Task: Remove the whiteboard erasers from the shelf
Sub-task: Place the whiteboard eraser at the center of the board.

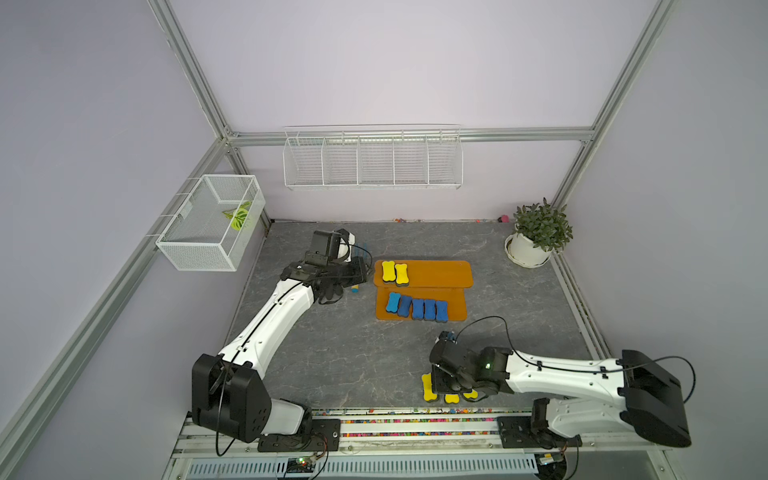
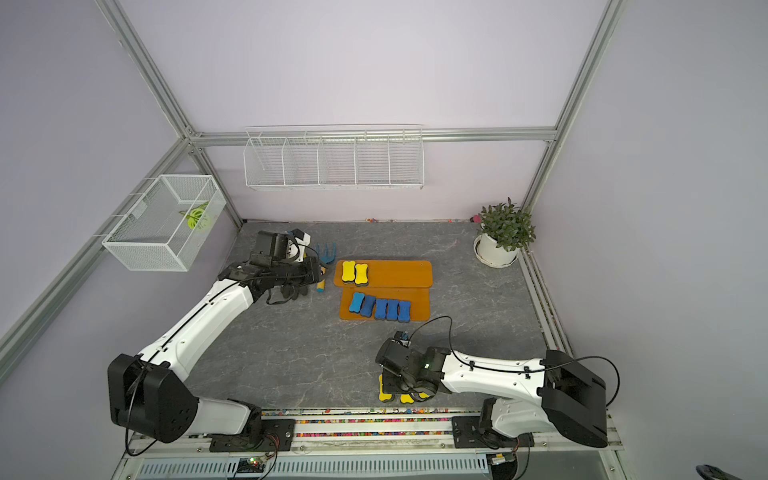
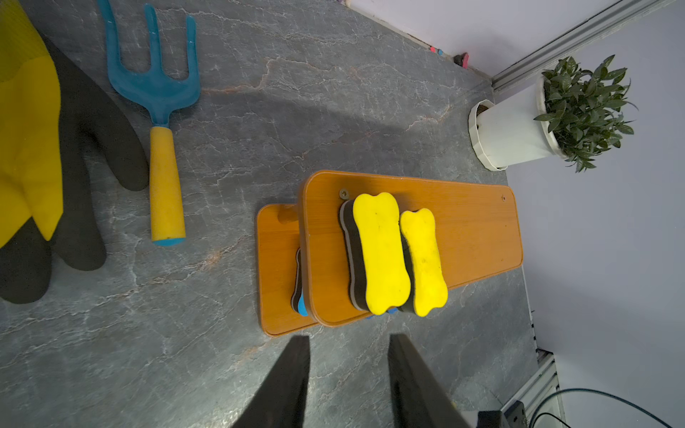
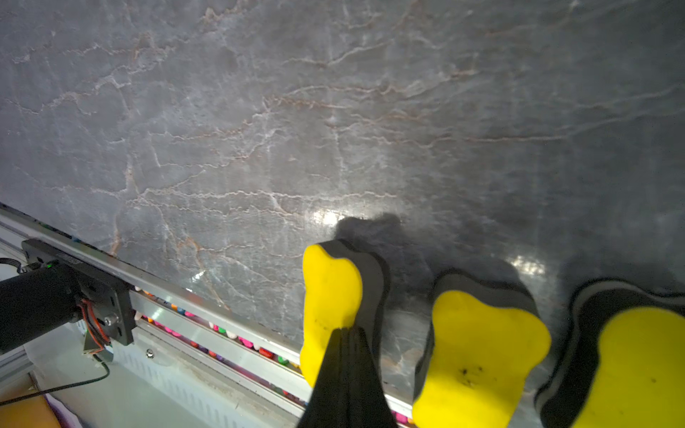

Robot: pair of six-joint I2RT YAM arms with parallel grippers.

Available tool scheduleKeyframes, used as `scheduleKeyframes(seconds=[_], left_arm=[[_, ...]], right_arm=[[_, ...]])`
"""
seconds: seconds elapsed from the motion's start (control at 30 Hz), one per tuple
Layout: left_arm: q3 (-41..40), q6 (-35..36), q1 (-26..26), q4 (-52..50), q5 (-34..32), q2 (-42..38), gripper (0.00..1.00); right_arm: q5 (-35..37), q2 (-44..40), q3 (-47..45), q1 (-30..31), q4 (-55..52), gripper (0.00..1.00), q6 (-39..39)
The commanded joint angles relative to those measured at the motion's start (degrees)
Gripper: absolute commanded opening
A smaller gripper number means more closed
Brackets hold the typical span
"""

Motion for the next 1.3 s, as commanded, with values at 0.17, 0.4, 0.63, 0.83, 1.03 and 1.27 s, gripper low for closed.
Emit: scheduleKeyframes(seconds=[0.17, 0.4, 0.63, 0.83, 1.03, 1.27], left_arm=[[-0.4, 0.8, -0.3, 0.4, -0.3, -0.2, 0.41], [-0.3, 0.8, -0.3, 0.4, -0.5, -0.1, 0.41], [-0.3, 0.8, -0.2, 0.3, -0.6, -0.1, 0.41], [0.0, 0.6, -0.2, 0.1, -0.5, -0.3, 0.41], [0.6, -0.9, -1.3, -0.5, 1.4, -0.9, 0.41], [1.1, -2.6, -2.2, -1.0, 3.6, -0.6, 0.4]], right_arm=[[1.2, 0.4, 0.1, 1.3, -3.2, 0.06, 0.6], [1.8, -0.3, 0.0, 1.4, -4.2, 0.12, 0.8], [1.6, 0.5, 0.6, 1.4, -4.7, 0.2, 0.2], [3.1, -0.3, 3.2, 1.4, -8.3, 0.22, -1.2], [8.5, -0.5, 12.3, -0.8, -16.6, 0.25, -6.3], [6.9, 1.8, 21.3, -10.4, -16.5, 0.26, -19.1]])
